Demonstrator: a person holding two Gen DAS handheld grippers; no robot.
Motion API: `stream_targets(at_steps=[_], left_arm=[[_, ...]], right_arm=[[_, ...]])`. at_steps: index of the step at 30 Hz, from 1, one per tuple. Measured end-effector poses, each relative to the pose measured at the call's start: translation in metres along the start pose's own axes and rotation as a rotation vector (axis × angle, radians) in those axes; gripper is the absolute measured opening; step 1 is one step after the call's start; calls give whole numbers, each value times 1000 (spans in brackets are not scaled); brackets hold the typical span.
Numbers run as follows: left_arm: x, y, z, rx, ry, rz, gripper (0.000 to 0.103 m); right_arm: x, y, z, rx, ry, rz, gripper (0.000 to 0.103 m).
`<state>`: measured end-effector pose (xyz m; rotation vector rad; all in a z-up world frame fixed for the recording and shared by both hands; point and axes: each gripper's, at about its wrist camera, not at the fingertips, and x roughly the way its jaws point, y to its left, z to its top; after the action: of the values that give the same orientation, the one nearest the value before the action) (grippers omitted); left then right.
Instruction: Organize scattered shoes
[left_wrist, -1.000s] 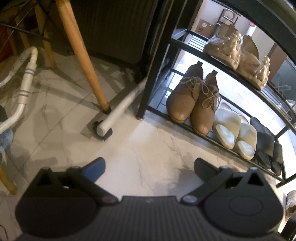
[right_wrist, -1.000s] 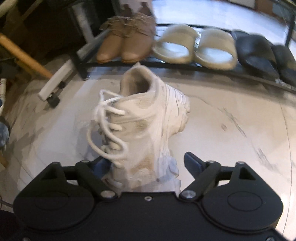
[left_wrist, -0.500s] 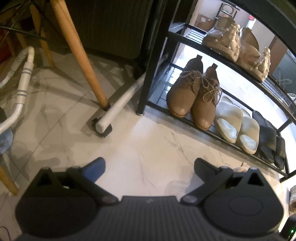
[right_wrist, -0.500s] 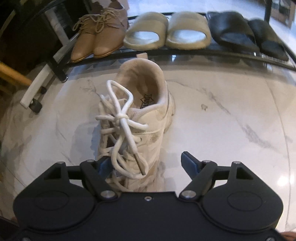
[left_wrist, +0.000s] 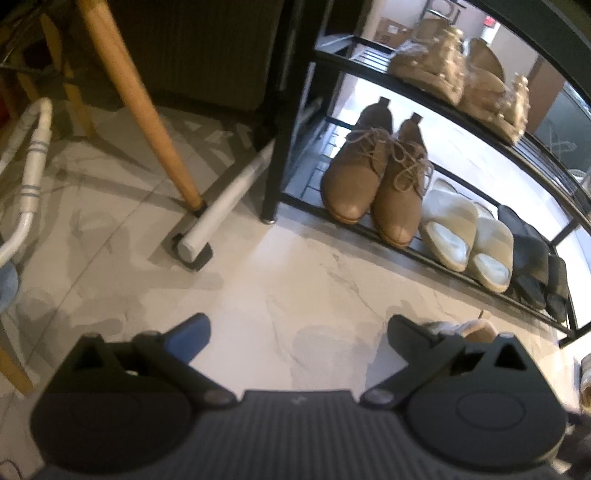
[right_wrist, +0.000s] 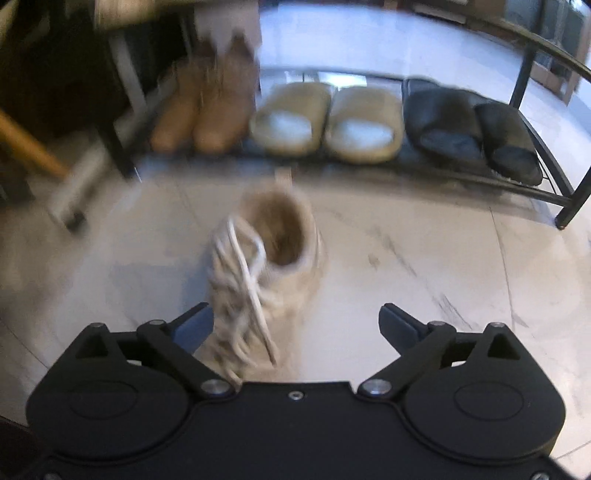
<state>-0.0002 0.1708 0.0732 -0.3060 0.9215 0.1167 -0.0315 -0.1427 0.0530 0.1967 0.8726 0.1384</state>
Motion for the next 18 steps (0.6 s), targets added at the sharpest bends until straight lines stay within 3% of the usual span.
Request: stream_targets(at_steps=[2, 3, 7, 13, 16, 18], left_arm=[[0, -7, -3, 33, -3, -10, 102], [1, -12, -4, 53, -3, -14, 102], [3, -31, -11, 135, -9, -38, 102], [3, -63, -28, 268, -42, -41, 102], [-4, -87, -37, 341, -93, -100, 102], [-9, -120, -45, 415, -123, -175, 102]], right_arm=[[-25, -9, 7, 64, -78, 17, 102], [-51, -15, 10, 95, -176, 6, 103], [-114, -20, 2, 57, -456, -43, 103], [-174, -23, -14, 20, -821, 2, 103], [-192, -33, -21, 33, -951, -1, 103], [-198, -41, -24, 53, -990, 5, 103]])
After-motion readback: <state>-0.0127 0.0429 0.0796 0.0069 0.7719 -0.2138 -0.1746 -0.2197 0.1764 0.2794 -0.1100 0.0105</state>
